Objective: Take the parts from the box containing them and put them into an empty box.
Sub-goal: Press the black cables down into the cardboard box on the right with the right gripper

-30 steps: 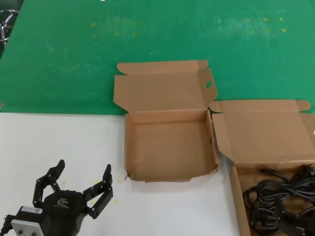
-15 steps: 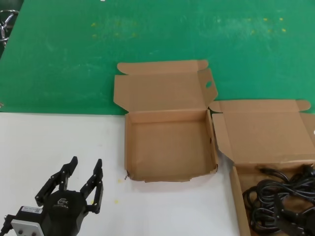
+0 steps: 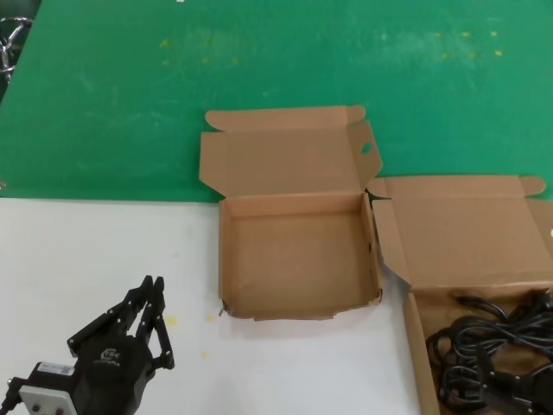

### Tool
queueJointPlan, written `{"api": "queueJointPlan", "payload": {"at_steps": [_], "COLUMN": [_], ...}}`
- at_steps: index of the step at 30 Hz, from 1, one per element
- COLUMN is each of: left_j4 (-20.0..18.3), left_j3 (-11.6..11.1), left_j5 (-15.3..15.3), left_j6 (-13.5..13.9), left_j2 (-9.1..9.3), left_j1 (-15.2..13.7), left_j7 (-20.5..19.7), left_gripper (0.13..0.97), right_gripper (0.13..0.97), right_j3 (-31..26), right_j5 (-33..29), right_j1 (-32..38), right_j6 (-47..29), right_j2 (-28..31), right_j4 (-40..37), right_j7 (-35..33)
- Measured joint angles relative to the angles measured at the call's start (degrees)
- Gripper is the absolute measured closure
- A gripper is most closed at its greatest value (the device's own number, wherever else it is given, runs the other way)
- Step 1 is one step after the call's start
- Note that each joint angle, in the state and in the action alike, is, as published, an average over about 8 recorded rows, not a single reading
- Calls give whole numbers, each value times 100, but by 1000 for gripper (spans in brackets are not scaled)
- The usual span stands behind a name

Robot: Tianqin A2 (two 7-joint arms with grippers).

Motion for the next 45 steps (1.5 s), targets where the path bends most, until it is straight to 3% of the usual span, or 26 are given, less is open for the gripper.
{"api": "queueJointPlan", "payload": {"at_steps": [13,26,30,36,40,45], "left_j4": [0,0,0,0,0,0], "left_j3": [0,0,0,0,0,0], "left_j5": [0,0,0,0,0,0], "left_j6": [0,0,0,0,0,0], "left_j2": [0,0,0,0,0,0], "left_j1": [0,0,0,0,0,0], "left_j7": [0,0,0,0,0,0], "left_gripper": [955,962,962,962,962,962], "right_gripper": [129,129,129,129,129,129], "right_j3": [-1910,-4406,-5193,-5794,-5759,-5269], "right_j5": [1638,2357,1979,563,-478,-1635], "right_j1": [1080,3330,4169,5095,5404,5467], "right_j6": [614,139,-227,-1055,-1635,-2417], "right_j2": [2109,3527,3769,3912,3882,3719], "right_j4": [-26,-314,-465,-744,-878,-991], "right_j7": [-739,-1261,-987,77,762,1264]}}
